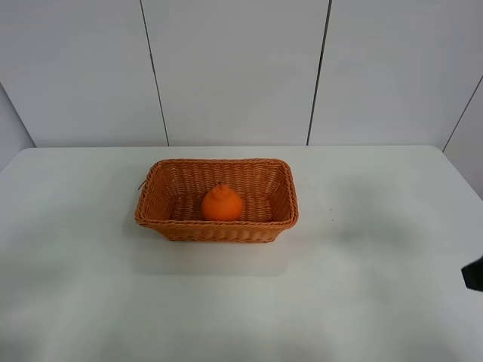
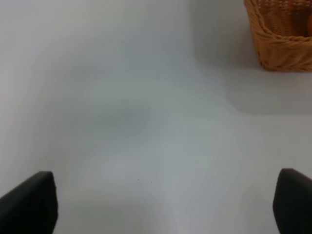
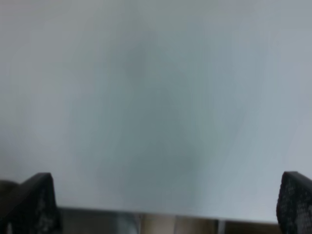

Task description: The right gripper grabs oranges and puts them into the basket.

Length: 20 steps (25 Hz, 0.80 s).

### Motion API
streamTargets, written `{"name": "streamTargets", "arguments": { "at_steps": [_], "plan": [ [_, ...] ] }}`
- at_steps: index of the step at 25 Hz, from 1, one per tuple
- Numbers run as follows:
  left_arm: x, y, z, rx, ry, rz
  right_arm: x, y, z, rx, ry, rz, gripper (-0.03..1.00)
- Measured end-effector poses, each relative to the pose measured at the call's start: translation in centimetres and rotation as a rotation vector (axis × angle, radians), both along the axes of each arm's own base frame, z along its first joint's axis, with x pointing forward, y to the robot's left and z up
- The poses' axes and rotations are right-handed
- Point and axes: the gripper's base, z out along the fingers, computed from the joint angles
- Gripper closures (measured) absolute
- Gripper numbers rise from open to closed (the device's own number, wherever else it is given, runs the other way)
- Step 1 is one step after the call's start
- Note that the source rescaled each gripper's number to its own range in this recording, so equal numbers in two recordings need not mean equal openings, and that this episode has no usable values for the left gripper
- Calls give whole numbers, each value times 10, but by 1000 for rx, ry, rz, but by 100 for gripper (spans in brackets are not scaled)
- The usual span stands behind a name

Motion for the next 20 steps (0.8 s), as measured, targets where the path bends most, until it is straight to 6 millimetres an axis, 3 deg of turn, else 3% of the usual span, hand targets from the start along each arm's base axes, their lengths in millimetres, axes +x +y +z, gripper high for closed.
{"name": "streamTargets", "arguments": {
  "at_steps": [5, 11, 20],
  "plan": [
    [0, 0, 0, 0, 0, 0, -64, -2, -14, 5, -338, -4, -3],
    [0, 0, 0, 0, 0, 0, -109, -4, -8, 5, -641, -7, -3],
    [0, 0, 0, 0, 0, 0, -113, -5, -9, 2, -670, -8, -3]
  ]
}}
